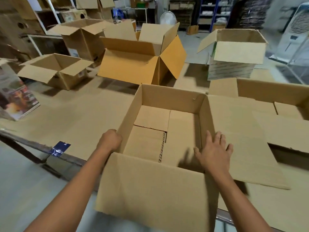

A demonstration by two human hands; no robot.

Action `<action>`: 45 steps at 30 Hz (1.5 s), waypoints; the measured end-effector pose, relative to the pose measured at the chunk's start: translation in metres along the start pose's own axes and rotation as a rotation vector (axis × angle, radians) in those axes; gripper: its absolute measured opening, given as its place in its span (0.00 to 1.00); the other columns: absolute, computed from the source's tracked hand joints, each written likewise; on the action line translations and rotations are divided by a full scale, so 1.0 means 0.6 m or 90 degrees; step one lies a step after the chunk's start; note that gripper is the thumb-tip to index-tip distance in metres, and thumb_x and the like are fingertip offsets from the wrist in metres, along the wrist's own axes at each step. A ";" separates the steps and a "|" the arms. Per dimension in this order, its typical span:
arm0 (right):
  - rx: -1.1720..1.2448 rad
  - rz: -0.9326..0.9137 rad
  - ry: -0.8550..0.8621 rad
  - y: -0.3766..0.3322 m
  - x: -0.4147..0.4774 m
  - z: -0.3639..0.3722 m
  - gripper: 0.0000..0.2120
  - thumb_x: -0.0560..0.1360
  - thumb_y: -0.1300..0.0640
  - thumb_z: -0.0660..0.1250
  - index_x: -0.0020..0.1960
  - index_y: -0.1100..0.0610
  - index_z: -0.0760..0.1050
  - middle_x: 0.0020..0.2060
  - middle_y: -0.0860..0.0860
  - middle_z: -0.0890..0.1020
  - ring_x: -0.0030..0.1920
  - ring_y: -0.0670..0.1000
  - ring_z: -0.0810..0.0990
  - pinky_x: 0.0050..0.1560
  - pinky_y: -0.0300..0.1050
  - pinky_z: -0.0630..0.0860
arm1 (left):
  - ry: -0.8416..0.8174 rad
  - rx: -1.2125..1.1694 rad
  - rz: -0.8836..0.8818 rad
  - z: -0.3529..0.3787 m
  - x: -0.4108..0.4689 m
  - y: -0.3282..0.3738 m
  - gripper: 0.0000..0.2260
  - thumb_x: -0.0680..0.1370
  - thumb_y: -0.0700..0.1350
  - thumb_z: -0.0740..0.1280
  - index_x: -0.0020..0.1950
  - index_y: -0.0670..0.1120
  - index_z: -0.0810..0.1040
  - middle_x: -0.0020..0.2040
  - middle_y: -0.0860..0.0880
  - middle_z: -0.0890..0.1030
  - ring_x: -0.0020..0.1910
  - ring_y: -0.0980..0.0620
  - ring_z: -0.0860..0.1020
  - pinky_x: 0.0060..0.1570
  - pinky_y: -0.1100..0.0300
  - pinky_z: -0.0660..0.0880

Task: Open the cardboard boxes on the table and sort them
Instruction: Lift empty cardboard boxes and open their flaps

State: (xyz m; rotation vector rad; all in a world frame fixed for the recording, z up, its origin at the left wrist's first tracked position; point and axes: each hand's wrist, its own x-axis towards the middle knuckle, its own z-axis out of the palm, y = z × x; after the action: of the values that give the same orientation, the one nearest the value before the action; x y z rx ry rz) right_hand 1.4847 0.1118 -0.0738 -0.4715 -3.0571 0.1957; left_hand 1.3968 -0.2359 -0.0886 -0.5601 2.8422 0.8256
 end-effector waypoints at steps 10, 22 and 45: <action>0.066 0.048 0.052 -0.011 -0.024 -0.016 0.24 0.79 0.46 0.62 0.69 0.59 0.72 0.74 0.59 0.67 0.75 0.58 0.64 0.73 0.60 0.62 | 0.013 -0.045 0.027 -0.014 -0.030 0.009 0.13 0.78 0.41 0.61 0.60 0.39 0.78 0.58 0.36 0.80 0.55 0.35 0.78 0.46 0.53 0.72; 0.598 0.670 0.113 -0.008 -0.285 0.048 0.37 0.76 0.55 0.66 0.78 0.57 0.50 0.70 0.65 0.66 0.64 0.66 0.71 0.62 0.64 0.73 | -0.018 -0.239 0.115 -0.015 -0.156 -0.093 0.14 0.80 0.46 0.60 0.61 0.40 0.75 0.57 0.38 0.79 0.54 0.36 0.77 0.46 0.52 0.69; 0.874 0.650 0.168 0.071 -0.710 0.061 0.05 0.78 0.65 0.62 0.44 0.64 0.74 0.39 0.57 0.75 0.38 0.52 0.72 0.38 0.47 0.66 | -0.094 -0.577 0.078 0.040 -0.494 -0.251 0.32 0.78 0.27 0.57 0.79 0.49 0.62 0.74 0.50 0.68 0.62 0.51 0.72 0.55 0.61 0.69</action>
State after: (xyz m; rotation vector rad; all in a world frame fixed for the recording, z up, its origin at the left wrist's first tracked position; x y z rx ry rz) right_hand 1.9010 0.0187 -0.1251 -1.5059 -1.4893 1.7635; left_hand 1.7286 -0.2474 -0.1166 -0.3677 2.2526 2.0783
